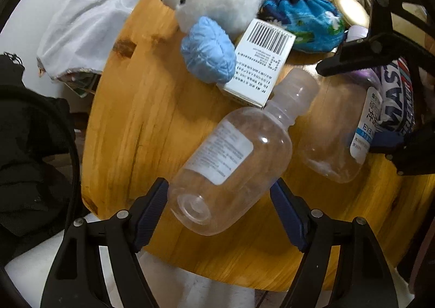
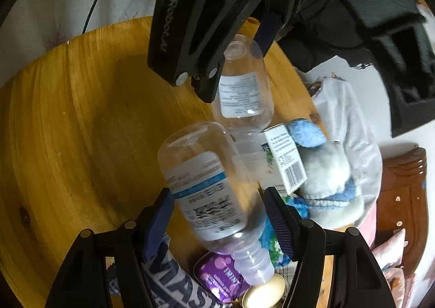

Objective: Organize objects
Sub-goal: 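Grasp a clear plastic bottle with the left gripper while the right gripper grasps another bottle, then carry both bottles over the white tray and open both grippers to drop them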

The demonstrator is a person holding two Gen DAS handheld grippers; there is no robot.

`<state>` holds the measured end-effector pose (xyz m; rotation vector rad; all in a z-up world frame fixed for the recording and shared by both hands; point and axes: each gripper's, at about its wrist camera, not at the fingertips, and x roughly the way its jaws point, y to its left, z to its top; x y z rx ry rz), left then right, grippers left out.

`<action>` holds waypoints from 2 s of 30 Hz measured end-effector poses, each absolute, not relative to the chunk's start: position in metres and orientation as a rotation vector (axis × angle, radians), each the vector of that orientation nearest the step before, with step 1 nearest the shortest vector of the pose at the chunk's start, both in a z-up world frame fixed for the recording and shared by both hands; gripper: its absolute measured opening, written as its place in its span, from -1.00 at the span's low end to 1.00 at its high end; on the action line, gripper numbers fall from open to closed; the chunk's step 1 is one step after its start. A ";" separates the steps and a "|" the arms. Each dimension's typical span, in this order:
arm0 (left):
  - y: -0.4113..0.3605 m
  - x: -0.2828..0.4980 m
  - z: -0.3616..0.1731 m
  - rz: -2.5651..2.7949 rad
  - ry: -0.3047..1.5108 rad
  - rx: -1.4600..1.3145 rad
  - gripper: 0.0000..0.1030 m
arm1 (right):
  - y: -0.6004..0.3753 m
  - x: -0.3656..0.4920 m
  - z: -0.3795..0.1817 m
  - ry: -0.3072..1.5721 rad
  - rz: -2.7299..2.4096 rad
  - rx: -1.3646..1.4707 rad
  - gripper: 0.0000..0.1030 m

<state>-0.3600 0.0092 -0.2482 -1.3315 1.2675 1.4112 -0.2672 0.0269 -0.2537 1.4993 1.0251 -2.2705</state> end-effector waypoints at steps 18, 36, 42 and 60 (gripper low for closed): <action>0.008 -0.346 -0.230 1.460 1.059 -1.414 0.29 | 0.032 -0.249 -0.228 0.911 -2.281 1.491 0.12; -0.032 -0.291 -0.127 1.811 0.811 -1.379 0.25 | 0.009 -0.163 -0.123 0.893 -2.507 1.287 0.11; -0.026 -0.251 -0.078 1.926 0.748 -1.325 0.25 | 0.019 -0.123 -0.065 0.840 -2.629 1.185 0.11; 0.022 -0.098 0.005 2.148 0.338 -1.407 0.25 | 0.117 0.046 0.035 0.218 -3.082 1.249 0.11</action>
